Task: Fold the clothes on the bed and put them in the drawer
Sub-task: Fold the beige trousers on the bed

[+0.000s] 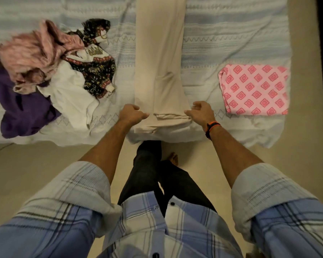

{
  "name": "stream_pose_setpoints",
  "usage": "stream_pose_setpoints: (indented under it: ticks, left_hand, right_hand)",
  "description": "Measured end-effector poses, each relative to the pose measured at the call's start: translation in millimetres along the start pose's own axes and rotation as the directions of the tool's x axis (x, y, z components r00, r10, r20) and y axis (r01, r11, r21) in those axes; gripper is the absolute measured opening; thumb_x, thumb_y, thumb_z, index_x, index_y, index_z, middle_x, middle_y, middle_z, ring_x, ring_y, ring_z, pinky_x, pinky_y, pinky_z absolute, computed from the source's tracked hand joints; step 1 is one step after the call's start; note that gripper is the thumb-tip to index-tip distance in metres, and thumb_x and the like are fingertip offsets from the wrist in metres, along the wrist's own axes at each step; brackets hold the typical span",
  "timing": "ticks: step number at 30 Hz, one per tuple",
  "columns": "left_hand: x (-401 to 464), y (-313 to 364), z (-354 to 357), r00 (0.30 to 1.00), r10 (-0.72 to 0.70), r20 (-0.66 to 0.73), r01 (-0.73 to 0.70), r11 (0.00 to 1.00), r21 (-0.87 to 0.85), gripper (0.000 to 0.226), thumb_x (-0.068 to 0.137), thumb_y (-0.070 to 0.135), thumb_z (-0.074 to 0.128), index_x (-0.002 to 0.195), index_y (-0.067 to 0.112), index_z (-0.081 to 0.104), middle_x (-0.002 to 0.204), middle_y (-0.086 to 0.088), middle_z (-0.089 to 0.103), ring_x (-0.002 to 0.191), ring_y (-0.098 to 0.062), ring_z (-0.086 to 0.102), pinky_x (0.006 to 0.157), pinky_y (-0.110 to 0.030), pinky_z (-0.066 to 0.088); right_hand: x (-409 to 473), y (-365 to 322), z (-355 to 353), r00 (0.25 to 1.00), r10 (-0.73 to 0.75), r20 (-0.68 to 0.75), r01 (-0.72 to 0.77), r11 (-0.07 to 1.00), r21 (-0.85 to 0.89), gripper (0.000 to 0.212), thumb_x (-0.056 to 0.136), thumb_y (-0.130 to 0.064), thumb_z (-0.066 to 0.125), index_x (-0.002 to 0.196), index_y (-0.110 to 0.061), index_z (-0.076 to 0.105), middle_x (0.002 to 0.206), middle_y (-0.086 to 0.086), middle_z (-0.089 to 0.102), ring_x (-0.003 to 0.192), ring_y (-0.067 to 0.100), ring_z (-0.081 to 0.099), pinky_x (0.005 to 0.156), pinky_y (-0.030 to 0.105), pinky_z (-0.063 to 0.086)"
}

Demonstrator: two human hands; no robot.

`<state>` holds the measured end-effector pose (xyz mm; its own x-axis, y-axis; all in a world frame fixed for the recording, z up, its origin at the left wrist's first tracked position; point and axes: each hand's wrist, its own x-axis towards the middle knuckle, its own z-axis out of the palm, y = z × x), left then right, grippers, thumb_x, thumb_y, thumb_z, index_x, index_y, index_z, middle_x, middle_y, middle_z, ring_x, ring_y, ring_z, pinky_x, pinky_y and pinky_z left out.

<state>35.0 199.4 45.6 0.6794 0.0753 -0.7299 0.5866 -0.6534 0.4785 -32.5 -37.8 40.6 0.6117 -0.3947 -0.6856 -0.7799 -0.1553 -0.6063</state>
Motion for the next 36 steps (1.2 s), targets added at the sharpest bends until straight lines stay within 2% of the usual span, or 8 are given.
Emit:
stream_pose_setpoints:
  ticks: [5, 12, 17, 21, 22, 27, 31, 36]
  left_hand:
    - [2, 40, -11, 0.998, 0.064, -0.012, -0.064, 0.997, -0.031, 0.058, 0.079, 0.027, 0.080, 0.128, 0.007, 0.056, 0.129, -0.010, 0.059, 0.117, -0.024, 0.056, 0.101, -0.035, 0.047]
    - [47, 108, -39, 0.992, 0.128, -0.008, -0.129, 0.989, -0.073, 0.054, 0.078, 0.029, 0.081, 0.123, 0.009, 0.058, 0.119, -0.008, 0.063, 0.108, -0.022, 0.061, 0.098, -0.041, 0.051]
    - [93, 161, -54, 0.986, 0.168, 0.024, -0.164, 0.981, -0.101, 0.054, 0.079, 0.027, 0.081, 0.124, 0.007, 0.059, 0.119, -0.009, 0.063, 0.106, -0.020, 0.062, 0.095, -0.042, 0.053]
    - [126, 198, -65, 0.977, 0.194, 0.085, -0.187, 0.979, -0.084, 0.056, 0.082, 0.027, 0.078, 0.129, 0.007, 0.056, 0.126, -0.009, 0.061, 0.113, -0.021, 0.060, 0.098, -0.042, 0.051]
    - [136, 206, -66, 0.976, 0.198, 0.089, -0.190, 0.978, -0.086, 0.056, 0.082, 0.027, 0.078, 0.130, 0.007, 0.056, 0.126, -0.009, 0.061, 0.113, -0.021, 0.059, 0.098, -0.042, 0.051]
    - [172, 239, -69, 0.976, 0.195, 0.096, -0.191, 0.980, -0.050, 0.053, 0.082, 0.027, 0.077, 0.128, 0.008, 0.057, 0.126, -0.009, 0.062, 0.112, -0.021, 0.060, 0.097, -0.042, 0.052]
    - [209, 270, -60, 0.979, 0.185, 0.080, -0.183, 0.982, -0.037, 0.051, 0.082, 0.026, 0.077, 0.126, 0.009, 0.058, 0.125, -0.006, 0.063, 0.113, -0.019, 0.060, 0.098, -0.037, 0.050]
    - [257, 312, -44, 0.967, 0.245, 0.075, -0.246, 0.969, -0.003, 0.048, 0.084, 0.025, 0.076, 0.127, 0.010, 0.059, 0.125, -0.003, 0.064, 0.112, -0.017, 0.061, 0.100, -0.038, 0.050]
  right_hand:
    - [9, -46, -14, 0.997, -0.079, -0.009, 0.079, 0.996, 0.029, 0.056, 0.082, -0.019, 0.079, 0.131, -0.009, 0.054, 0.128, 0.006, 0.061, 0.116, 0.020, 0.058, 0.102, 0.040, 0.050]
    - [55, -111, -21, 0.990, -0.133, -0.041, 0.134, 0.991, 0.029, 0.049, 0.081, -0.016, 0.079, 0.124, -0.009, 0.057, 0.122, 0.005, 0.064, 0.109, 0.019, 0.062, 0.093, 0.034, 0.054]
    - [93, -161, -19, 0.986, -0.142, -0.084, 0.142, 0.990, -0.011, 0.046, 0.081, -0.017, 0.078, 0.123, -0.008, 0.060, 0.116, 0.002, 0.064, 0.108, 0.018, 0.062, 0.095, 0.033, 0.052]
    - [126, -194, -18, 0.987, -0.135, -0.092, 0.135, 0.991, -0.011, 0.044, 0.083, -0.018, 0.077, 0.122, -0.011, 0.059, 0.114, -0.001, 0.063, 0.104, 0.013, 0.060, 0.071, 0.015, 0.046]
    - [136, -201, -18, 0.987, -0.133, -0.093, 0.133, 0.991, -0.002, 0.043, 0.084, -0.018, 0.077, 0.122, -0.011, 0.059, 0.115, -0.001, 0.064, 0.104, 0.013, 0.060, 0.072, 0.015, 0.046]
    - [178, -230, -25, 0.984, -0.135, -0.115, 0.136, 0.991, 0.003, 0.044, 0.084, -0.018, 0.077, 0.122, -0.008, 0.060, 0.116, 0.002, 0.065, 0.105, 0.015, 0.061, 0.094, 0.032, 0.052]
    - [225, -254, -35, 0.985, -0.135, -0.104, 0.136, 0.991, -0.003, 0.039, 0.085, -0.018, 0.076, 0.119, -0.009, 0.061, 0.111, 0.001, 0.065, 0.101, 0.015, 0.061, 0.091, 0.028, 0.050]
    - [293, -284, -38, 0.986, -0.128, -0.106, 0.122, 0.991, -0.058, 0.038, 0.084, -0.020, 0.074, 0.118, -0.008, 0.062, 0.104, 0.004, 0.069, 0.094, 0.020, 0.066, 0.089, 0.034, 0.056]
